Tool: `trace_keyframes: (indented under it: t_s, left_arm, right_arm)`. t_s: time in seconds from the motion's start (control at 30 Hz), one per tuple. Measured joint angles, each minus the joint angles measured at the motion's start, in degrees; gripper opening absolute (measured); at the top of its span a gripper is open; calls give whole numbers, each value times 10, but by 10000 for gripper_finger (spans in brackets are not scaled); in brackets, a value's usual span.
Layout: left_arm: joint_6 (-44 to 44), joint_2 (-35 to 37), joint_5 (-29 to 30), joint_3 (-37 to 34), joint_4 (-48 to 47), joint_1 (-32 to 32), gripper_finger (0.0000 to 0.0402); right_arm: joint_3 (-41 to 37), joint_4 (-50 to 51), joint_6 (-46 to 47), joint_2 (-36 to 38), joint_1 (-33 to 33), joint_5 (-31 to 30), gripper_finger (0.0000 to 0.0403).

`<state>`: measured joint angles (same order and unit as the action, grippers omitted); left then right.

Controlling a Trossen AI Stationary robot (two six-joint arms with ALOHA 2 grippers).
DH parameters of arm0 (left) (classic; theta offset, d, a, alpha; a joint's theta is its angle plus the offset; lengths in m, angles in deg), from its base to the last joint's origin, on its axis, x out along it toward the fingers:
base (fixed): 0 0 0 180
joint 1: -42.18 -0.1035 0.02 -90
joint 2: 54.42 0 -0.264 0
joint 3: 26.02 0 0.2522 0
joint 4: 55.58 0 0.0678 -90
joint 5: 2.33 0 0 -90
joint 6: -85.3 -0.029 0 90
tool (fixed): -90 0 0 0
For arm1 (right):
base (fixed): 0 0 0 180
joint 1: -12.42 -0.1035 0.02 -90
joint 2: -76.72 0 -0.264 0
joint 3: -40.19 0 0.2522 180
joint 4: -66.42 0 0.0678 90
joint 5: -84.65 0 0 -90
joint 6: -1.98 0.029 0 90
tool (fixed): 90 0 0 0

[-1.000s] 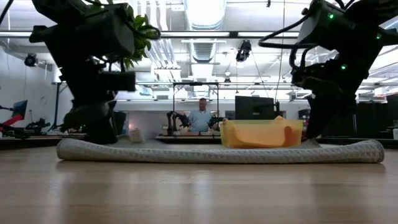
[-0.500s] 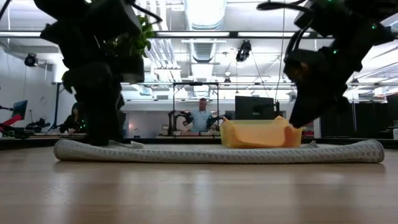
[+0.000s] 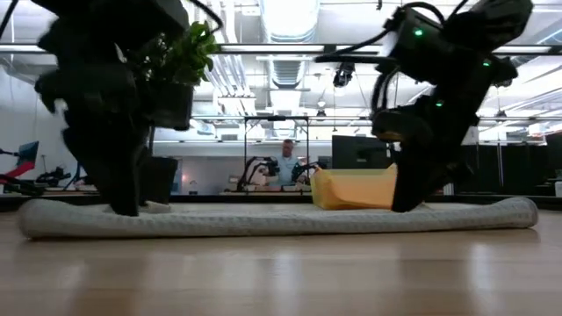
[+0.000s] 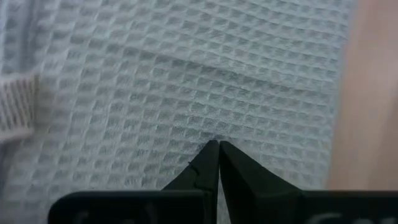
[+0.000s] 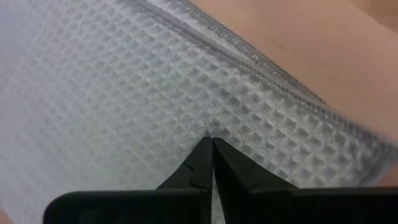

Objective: Fold microfiber towels
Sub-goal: Fold the gray microfiber towel

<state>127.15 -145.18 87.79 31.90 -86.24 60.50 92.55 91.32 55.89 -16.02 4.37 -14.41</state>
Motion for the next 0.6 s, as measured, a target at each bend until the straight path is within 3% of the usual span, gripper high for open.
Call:
trace_keyframes:
  t_s: [0.33, 0.6]
  left_arm:
    - [175, -68, 2, 74, 46, 117, 0]
    - [239, -210, 5, 231, 49, 171, 0]
  right_arm:
    - [90, 9, -74, -70, 3, -27, 8]
    - [167, 98, -112, -117, 13, -60, 8]
